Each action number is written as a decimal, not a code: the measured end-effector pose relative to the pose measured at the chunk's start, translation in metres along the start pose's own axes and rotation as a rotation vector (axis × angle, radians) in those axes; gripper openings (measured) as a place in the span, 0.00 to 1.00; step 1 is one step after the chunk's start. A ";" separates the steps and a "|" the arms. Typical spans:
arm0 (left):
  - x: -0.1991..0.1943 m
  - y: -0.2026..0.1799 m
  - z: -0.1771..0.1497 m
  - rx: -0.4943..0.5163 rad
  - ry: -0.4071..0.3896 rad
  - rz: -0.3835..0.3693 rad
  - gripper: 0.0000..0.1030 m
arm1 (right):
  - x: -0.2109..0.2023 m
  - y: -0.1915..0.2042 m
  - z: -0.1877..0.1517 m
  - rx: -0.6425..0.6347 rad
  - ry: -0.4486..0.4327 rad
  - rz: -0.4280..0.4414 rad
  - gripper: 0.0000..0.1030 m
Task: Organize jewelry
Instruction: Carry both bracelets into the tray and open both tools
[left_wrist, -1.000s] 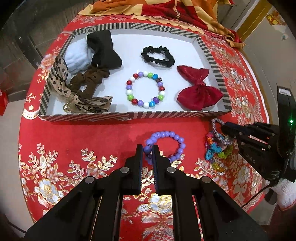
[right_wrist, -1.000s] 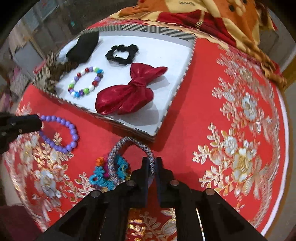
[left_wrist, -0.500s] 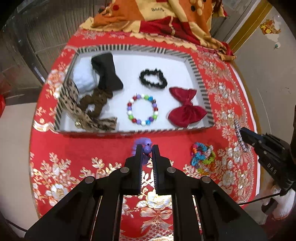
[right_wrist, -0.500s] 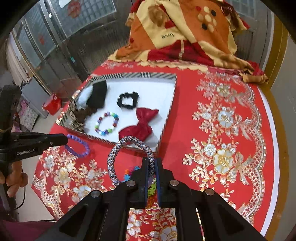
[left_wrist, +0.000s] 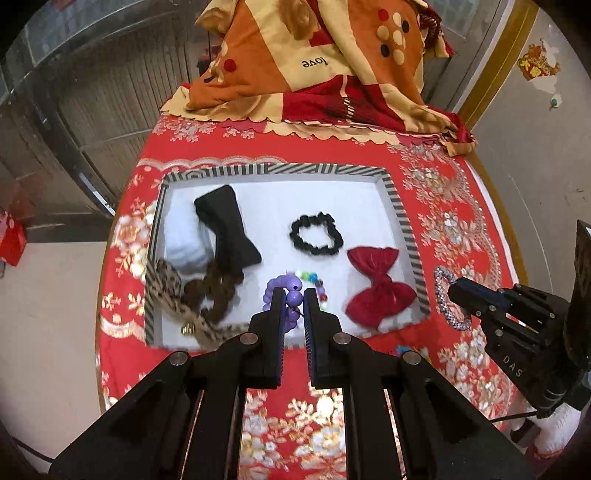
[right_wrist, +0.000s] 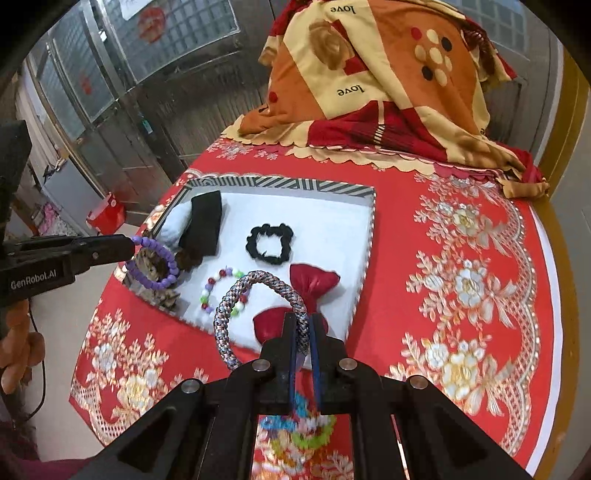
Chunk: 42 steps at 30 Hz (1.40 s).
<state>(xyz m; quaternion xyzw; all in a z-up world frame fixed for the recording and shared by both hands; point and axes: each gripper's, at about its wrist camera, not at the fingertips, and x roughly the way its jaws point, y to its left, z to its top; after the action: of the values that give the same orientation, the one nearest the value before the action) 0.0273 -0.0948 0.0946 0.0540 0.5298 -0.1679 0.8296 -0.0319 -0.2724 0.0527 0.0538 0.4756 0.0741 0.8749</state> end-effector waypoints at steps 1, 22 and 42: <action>0.005 -0.001 0.005 0.003 0.004 0.004 0.08 | 0.005 -0.002 0.004 0.007 0.004 -0.003 0.06; 0.115 0.011 0.081 0.018 0.118 0.027 0.08 | 0.113 -0.035 0.070 0.036 0.143 -0.097 0.06; 0.133 0.054 0.075 -0.097 0.139 0.078 0.40 | 0.134 -0.034 0.082 0.046 0.141 -0.064 0.33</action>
<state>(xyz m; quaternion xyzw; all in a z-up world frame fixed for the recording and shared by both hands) 0.1606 -0.0939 0.0033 0.0458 0.5912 -0.1054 0.7983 0.1112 -0.2840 -0.0186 0.0535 0.5391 0.0388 0.8397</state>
